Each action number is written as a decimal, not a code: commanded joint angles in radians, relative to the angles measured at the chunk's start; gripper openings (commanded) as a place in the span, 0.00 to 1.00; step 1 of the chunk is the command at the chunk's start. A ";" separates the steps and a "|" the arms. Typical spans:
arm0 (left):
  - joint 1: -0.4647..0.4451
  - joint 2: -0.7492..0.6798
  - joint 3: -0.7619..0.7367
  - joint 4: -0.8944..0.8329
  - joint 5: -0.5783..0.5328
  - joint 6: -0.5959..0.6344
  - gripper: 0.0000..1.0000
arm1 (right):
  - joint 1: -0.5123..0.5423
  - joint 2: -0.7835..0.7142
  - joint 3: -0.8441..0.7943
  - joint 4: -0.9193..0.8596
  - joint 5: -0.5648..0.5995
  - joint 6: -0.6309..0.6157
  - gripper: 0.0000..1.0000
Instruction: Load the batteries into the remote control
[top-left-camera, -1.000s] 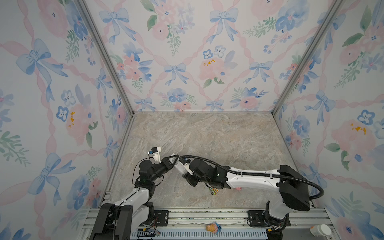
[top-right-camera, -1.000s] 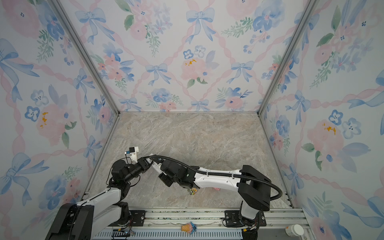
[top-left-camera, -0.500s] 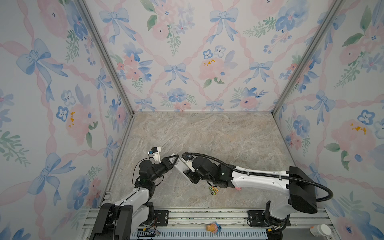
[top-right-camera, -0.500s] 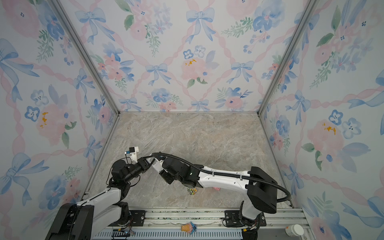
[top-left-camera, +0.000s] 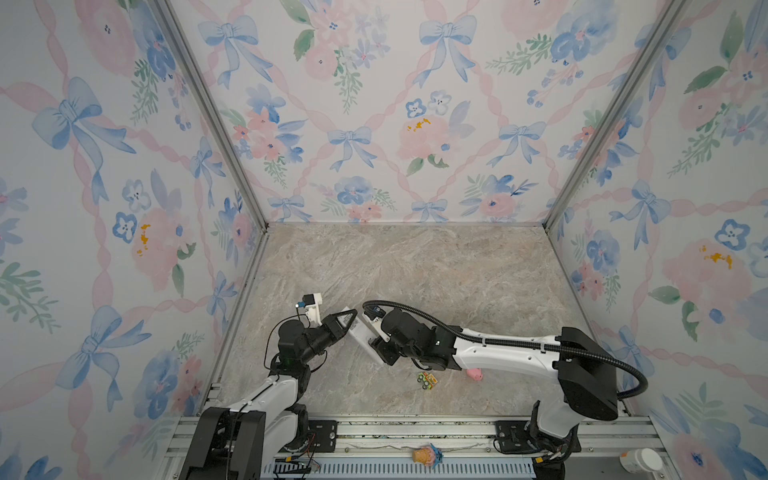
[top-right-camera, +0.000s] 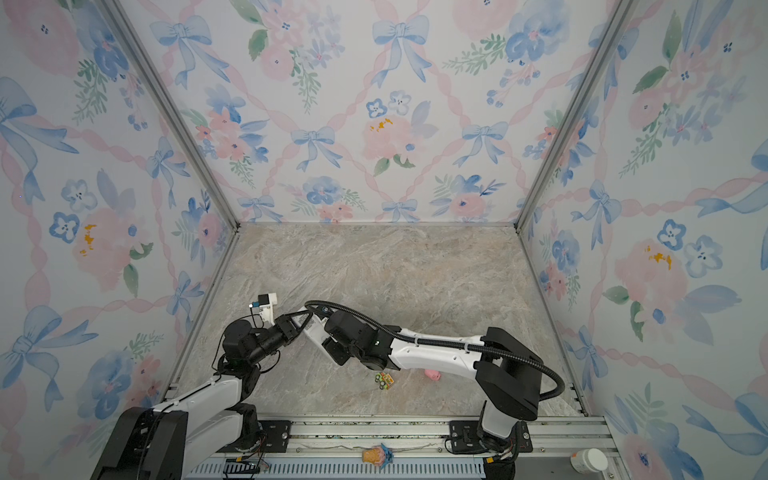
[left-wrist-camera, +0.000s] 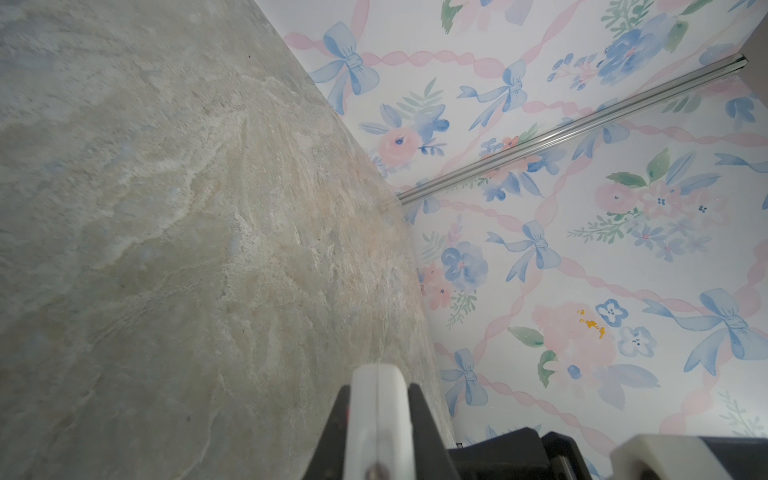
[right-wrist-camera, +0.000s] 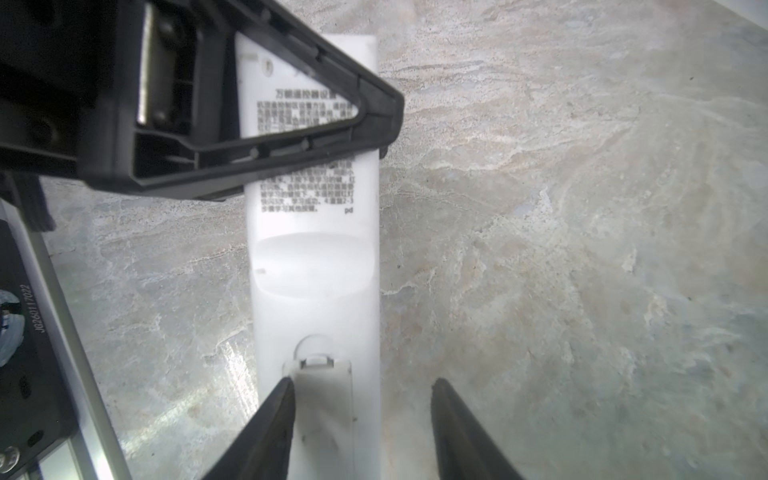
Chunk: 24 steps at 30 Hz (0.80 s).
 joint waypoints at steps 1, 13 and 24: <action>0.007 -0.015 0.005 0.044 0.017 -0.016 0.00 | -0.012 0.042 0.016 -0.021 -0.011 0.013 0.54; 0.007 -0.003 0.013 0.031 -0.012 -0.016 0.00 | -0.016 -0.018 0.005 -0.041 -0.055 -0.033 0.76; 0.006 -0.065 0.044 -0.155 -0.122 -0.032 0.00 | -0.008 0.027 0.023 -0.061 -0.064 -0.120 0.88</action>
